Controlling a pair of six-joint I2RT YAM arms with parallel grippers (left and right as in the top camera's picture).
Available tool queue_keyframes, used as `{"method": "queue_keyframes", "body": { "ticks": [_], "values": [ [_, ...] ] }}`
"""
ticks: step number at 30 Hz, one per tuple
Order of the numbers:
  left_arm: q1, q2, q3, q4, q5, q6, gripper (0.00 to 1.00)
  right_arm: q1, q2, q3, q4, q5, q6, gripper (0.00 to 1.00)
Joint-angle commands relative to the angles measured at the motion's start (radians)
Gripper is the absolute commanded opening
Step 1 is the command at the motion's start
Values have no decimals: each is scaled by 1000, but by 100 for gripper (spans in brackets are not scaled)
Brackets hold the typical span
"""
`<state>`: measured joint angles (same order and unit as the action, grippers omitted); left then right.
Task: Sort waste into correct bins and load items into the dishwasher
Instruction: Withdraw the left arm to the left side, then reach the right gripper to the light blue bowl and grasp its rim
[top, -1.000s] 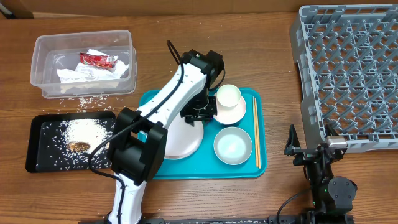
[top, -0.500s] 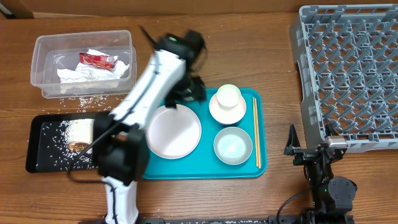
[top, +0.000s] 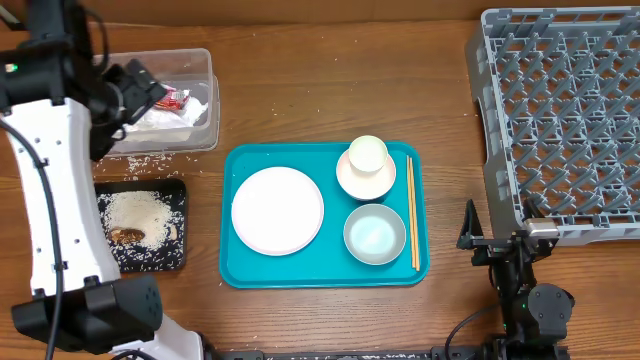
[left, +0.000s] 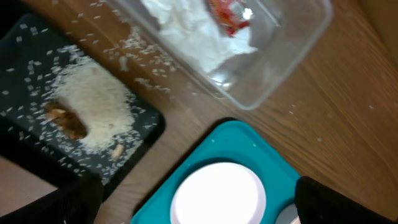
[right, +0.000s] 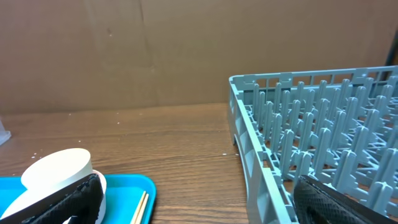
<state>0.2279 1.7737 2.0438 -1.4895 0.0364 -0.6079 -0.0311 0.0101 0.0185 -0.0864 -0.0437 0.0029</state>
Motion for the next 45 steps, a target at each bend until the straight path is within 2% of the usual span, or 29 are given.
{"method": "queue_keyframes", "body": {
  "ticks": [1, 3, 7, 8, 11, 13, 15, 16, 19, 21, 26, 30, 33, 36, 41, 45],
  "values": [
    [51, 12, -1, -9, 4, -9, 100, 3, -7, -10, 46, 4, 0, 100],
    [71, 14, -1, -9, 4, -9, 100, 4, -7, -10, 116, -141, 102, 100],
    [87, 15, -1, -9, 5, -9, 100, 4, -7, -10, 187, -708, 513, 100],
    [87, 15, -1, -8, 5, -9, 100, 4, -7, -11, 217, -759, 586, 100],
    [86, 16, -1, -8, 5, -9, 100, 4, -7, -10, 344, -730, 751, 100],
    [86, 16, -1, -8, 5, -9, 100, 4, -7, -9, 495, -679, 851, 100],
    [86, 16, -1, -8, 5, -9, 100, 3, -7, 19, 598, -627, 876, 100],
    [86, 16, -1, -8, 5, -9, 100, 3, -6, 53, 586, -597, 878, 100],
    [86, 16, -1, -8, 5, -9, 100, 3, 35, 217, 436, -571, 863, 100],
    [86, 16, -1, -8, 5, -9, 100, 4, 104, 366, 282, -611, 769, 100],
    [86, 16, -1, -8, 5, -9, 100, 4, 399, 821, -338, -638, 395, 100],
    [86, 16, -1, -8, 5, -9, 100, 20, 682, 1136, -735, -636, 235, 100],
    [86, 16, -1, -8, 5, -9, 100, 105, 863, 1278, -940, -515, 168, 100],
    [86, 16, -1, -8, 5, -9, 100, 293, 1000, 1312, -1011, -324, 187, 99],
    [86, 16, -1, -8, 5, -9, 100, 739, 1229, 1312, -1019, 132, 439, 100],
    [86, 16, -1, -8, 5, -9, 100, 935, 1420, 1312, -1060, 420, 609, 100]
  ]
}}
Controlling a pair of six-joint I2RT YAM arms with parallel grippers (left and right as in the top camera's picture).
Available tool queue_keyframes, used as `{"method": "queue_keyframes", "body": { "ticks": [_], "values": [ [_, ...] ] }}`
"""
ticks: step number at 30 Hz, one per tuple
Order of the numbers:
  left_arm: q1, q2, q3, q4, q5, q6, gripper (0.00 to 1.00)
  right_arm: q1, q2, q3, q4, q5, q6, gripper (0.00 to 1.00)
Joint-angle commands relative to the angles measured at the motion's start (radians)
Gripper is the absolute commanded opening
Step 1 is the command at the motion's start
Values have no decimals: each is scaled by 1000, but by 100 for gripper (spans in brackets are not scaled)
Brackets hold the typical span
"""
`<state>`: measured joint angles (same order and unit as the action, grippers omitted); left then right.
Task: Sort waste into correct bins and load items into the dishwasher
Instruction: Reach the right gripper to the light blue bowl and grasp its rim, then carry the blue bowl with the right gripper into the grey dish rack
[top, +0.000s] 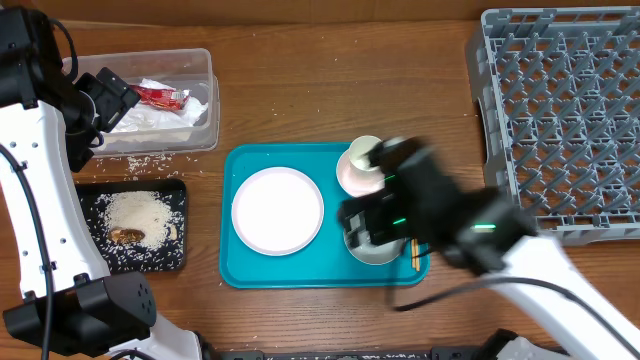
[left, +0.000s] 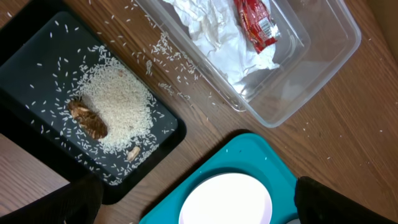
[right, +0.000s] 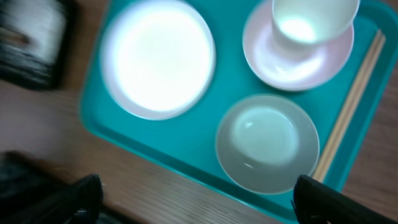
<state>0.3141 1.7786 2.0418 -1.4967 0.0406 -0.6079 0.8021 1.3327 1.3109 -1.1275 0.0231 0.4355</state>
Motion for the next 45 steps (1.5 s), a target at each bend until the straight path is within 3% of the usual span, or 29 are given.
{"method": "queue_keyframes", "body": {
  "ticks": [1, 9, 11, 16, 18, 20, 29, 33, 35, 37, 39, 45],
  "values": [
    [0, 11, 1, -1, 0, -9, 100, 124, 144, 19, -19, 369, 179, 100],
    [0, 11, 1, -1, 0, -9, 100, 134, 424, 19, 4, 200, 179, 100],
    [0, 11, 1, -1, 0, -9, 100, 134, 460, 19, 21, 172, 180, 83],
    [0, 11, 1, -1, 0, -9, 100, 134, 510, 18, 76, 123, 194, 77],
    [0, 11, 1, -1, 0, -9, 100, 134, 516, 16, 102, 134, 195, 65],
    [0, 11, 1, -1, 0, -9, 100, 134, 516, 8, 121, 145, 198, 59],
    [0, 11, 1, -1, 0, -9, 100, 133, 516, -114, 202, 190, 198, 50],
    [0, 11, 1, -1, 0, -9, 100, 133, 515, -108, 196, 193, 198, 40],
    [0, 11, 1, -1, 0, -9, 100, 133, 515, -96, 185, 193, 198, 32],
    [0, 11, 1, -1, 0, -9, 100, 133, 515, -63, 146, 193, 198, 14],
    [0, 11, 1, 2, 0, -9, 100, 133, 513, -11, 90, 193, 198, 5],
    [-13, 11, 1, 5, 0, -9, 100, 131, 509, 225, -137, 193, 167, 4]
  ]
}}
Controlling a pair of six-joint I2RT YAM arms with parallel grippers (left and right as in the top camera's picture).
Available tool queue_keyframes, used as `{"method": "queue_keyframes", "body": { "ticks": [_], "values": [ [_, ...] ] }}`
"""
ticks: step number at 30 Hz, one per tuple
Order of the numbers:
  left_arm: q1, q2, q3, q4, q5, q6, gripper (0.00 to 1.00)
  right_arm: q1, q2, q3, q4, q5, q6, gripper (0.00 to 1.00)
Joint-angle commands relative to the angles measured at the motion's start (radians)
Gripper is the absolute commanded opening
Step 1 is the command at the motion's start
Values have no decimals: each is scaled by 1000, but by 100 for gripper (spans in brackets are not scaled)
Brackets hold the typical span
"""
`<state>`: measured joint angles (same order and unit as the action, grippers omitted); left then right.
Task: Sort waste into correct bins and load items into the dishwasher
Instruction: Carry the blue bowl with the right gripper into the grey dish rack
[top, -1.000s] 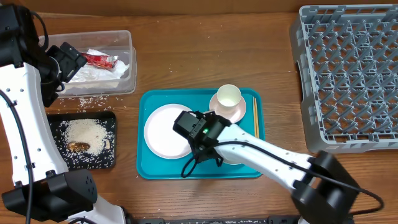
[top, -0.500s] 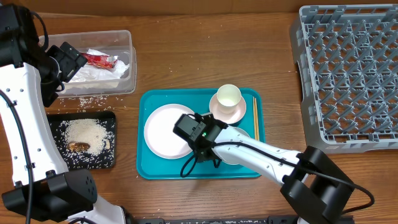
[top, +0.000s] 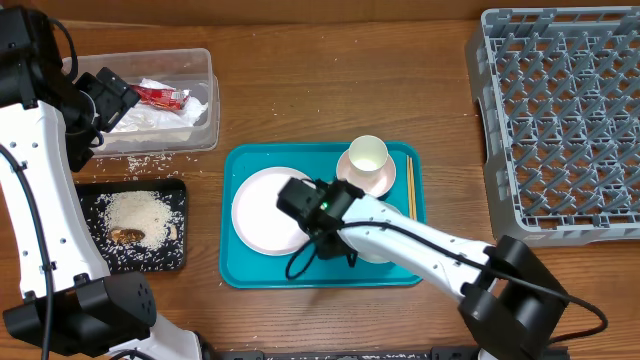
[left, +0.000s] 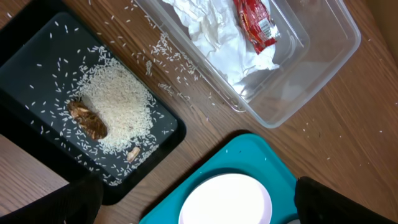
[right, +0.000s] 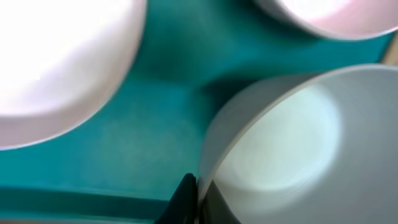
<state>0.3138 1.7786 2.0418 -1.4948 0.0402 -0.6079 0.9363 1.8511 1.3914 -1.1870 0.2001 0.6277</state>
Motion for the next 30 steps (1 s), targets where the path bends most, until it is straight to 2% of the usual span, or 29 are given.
{"method": "queue_keyframes", "body": {
  "ticks": [1, 7, 11, 12, 14, 18, 22, 25, 30],
  "values": [
    [-13, 11, 1, 3, 1, -9, 100, -6, -14, 183, -111, 16, -37, 4],
    [-13, 11, 1, 3, 0, -9, 100, -127, -101, 423, -276, 130, -108, 4],
    [-12, 11, 1, 3, 1, -9, 100, -399, -200, 533, -245, 50, -254, 4],
    [-13, 11, 1, 3, 1, -9, 100, -493, -221, 546, -219, -19, -310, 4],
    [-13, 11, 1, 3, 1, -9, 100, -789, -256, 548, -150, -283, -466, 4],
    [-13, 11, 1, 3, 1, -9, 100, -1223, -222, 536, -75, -615, -528, 4],
    [-13, 11, 1, 3, 1, -9, 100, -1557, -109, 523, 51, -1020, -550, 4],
    [-13, 11, 1, 3, 1, -9, 100, -1710, -4, 523, 148, -1214, -550, 4],
    [-13, 11, 1, 3, 1, -9, 100, -1843, 148, 523, 243, -1397, -550, 4]
  ]
}}
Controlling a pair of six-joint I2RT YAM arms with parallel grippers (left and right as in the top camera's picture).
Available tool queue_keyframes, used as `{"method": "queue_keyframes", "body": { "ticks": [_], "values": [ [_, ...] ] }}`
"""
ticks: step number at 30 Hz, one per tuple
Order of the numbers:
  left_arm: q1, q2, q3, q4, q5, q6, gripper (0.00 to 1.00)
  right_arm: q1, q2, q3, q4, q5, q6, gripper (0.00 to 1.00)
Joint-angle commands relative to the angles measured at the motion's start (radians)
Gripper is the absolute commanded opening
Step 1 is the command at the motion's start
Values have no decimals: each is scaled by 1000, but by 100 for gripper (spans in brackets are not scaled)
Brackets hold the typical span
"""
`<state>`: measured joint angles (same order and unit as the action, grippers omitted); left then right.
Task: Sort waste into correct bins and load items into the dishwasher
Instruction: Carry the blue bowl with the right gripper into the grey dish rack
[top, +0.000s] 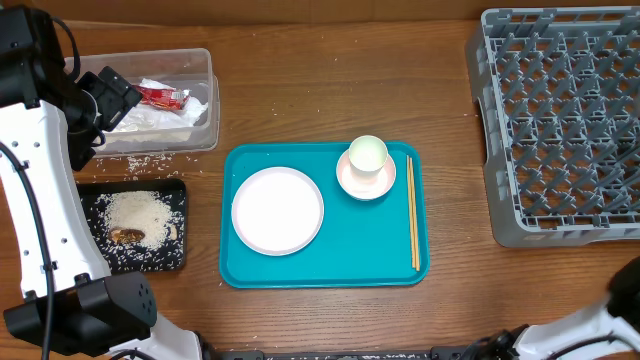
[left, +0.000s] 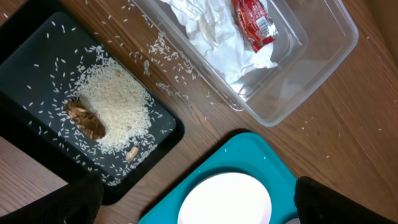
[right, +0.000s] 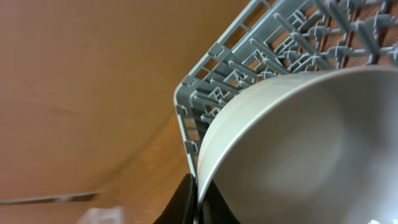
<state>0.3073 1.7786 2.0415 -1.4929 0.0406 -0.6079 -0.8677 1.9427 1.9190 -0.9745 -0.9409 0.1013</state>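
A pale grey bowl (right: 298, 149) fills the right wrist view, its rim pinched in my shut right gripper (right: 198, 196), with the grey dishwasher rack (right: 249, 81) just behind it. Overhead, this gripper is out of view; only a bit of its arm (top: 627, 290) shows at the bottom right. The teal tray (top: 330, 270) carries a white plate (top: 277, 210), a pale green cup (top: 368, 153) on a pink saucer (top: 352, 183), and chopsticks (top: 413, 215). My left gripper (left: 199, 205) hangs open, high over the tray's left corner.
The dishwasher rack (top: 560, 120) stands at the right. A clear bin (top: 212, 100) with crumpled paper and a red wrapper sits at the back left. A black tray (top: 140, 183) of rice and food scraps lies in front of it, with loose rice grains on the wood.
The bowl has left the teal tray. My right gripper, then shut on its rim on the tray, now holds it up beside the rack's corner. The left arm has barely moved.
My right arm first rested at the front right by the rack, with the bowl on the tray and my left gripper over the clear bin. Then the right arm was above the tray. Then it was shut on the bowl's rim, and now holds the bowl at the rack.
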Motion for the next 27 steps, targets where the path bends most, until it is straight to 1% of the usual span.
{"method": "queue_keyframes", "body": {
  "ticks": [1, 5, 8, 15, 19, 21, 27],
  "values": [
    [-7, 11, 2, 2, 0, -9, 100, -60, 87, -5, 66, -278, -23, 4],
    [-7, 11, 2, 1, 0, -9, 100, -121, 165, -5, 179, -304, -18, 4],
    [-7, 11, 2, 2, 0, -9, 100, -150, 185, -5, 260, -322, -16, 4],
    [-7, 11, 2, 2, 0, -9, 100, -178, 237, -8, 361, -309, -16, 4],
    [-7, 11, 2, 2, 1, -9, 100, -178, 296, -9, 367, -346, -15, 4],
    [-7, 11, 2, 2, 0, -9, 100, -178, 322, -9, 362, -352, 10, 4],
    [-7, 11, 2, 2, 0, -9, 100, -192, 336, -9, 306, -352, 29, 5]
  ]
}}
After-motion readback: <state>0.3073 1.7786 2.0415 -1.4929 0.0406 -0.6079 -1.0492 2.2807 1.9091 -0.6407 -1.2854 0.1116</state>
